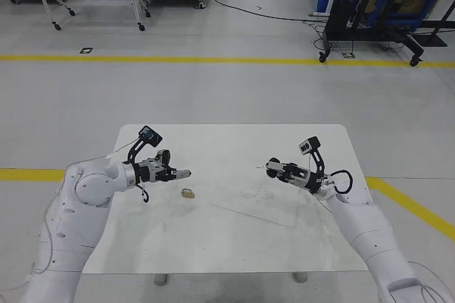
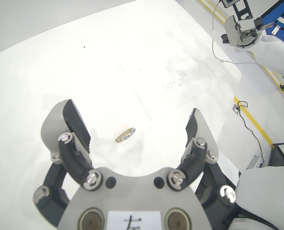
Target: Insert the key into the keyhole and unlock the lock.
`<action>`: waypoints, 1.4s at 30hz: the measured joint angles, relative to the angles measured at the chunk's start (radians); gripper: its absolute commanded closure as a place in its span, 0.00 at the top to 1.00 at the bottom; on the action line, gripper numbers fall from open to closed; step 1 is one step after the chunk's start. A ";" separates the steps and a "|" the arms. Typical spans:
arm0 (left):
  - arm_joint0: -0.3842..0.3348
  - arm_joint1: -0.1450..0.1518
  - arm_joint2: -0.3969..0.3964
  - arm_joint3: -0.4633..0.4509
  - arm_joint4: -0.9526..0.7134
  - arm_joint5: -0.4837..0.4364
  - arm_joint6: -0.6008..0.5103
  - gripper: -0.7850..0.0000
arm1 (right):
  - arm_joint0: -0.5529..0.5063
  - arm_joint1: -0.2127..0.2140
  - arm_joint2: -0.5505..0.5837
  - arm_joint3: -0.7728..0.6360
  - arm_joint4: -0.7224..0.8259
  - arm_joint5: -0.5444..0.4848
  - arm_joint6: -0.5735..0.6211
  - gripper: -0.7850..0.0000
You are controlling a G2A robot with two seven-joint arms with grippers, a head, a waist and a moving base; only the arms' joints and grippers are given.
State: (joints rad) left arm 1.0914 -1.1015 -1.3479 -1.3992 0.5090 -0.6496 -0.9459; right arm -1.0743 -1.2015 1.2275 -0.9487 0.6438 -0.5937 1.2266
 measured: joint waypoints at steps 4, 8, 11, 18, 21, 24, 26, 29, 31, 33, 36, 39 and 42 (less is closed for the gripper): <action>0.019 0.015 0.016 -0.080 0.183 -0.118 0.011 1.00 | 0.000 0.000 0.000 0.000 0.000 0.000 0.000 0.00; 0.079 0.035 0.015 -0.201 0.500 -0.295 0.101 1.00 | 0.000 0.000 0.000 0.000 0.000 0.000 0.000 0.00; 0.104 0.043 0.015 -0.230 0.643 -0.356 0.181 1.00 | 0.000 0.000 0.000 0.000 0.000 0.000 0.000 0.00; 0.048 0.034 0.154 -0.189 0.840 -0.354 0.241 0.66 | 0.000 0.000 0.000 0.000 0.000 0.000 0.000 0.00; -0.002 0.022 0.231 -0.145 0.883 -0.357 0.225 0.60 | 0.000 0.000 0.000 0.000 0.000 0.000 0.000 0.00; -0.045 0.014 0.290 -0.106 0.894 -0.363 0.210 0.55 | 0.000 0.000 0.000 0.000 0.000 0.000 0.000 0.00; -0.065 0.011 0.311 -0.084 0.891 -0.363 0.204 0.50 | 0.000 0.000 0.000 0.000 0.000 0.000 0.000 0.00; -0.079 0.013 0.323 -0.066 0.885 -0.363 0.194 0.48 | 0.000 0.000 0.000 0.000 0.000 0.000 0.000 0.00; -0.082 0.015 0.330 -0.061 0.882 -0.363 0.184 0.48 | 0.000 0.000 0.000 0.000 0.000 0.000 0.000 0.00; -0.084 0.019 0.340 -0.058 0.872 -0.363 0.169 0.49 | 0.000 0.000 0.000 0.000 0.000 0.000 0.000 0.00; -0.093 0.022 0.360 -0.048 0.855 -0.363 0.141 0.43 | 0.000 0.000 0.000 0.000 0.000 0.000 0.000 0.00; -0.109 0.021 0.378 -0.032 0.843 -0.361 0.135 0.21 | 0.000 0.000 0.000 0.000 0.000 0.000 0.000 0.00; -0.124 0.019 0.397 -0.016 0.836 -0.350 0.125 0.14 | 0.000 0.000 0.000 0.000 0.000 0.000 0.000 0.00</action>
State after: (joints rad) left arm 0.9671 -1.0822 -0.9511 -1.4151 1.3450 -0.9993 -0.8209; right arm -1.0743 -1.2015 1.2275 -0.9487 0.6438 -0.5937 1.2266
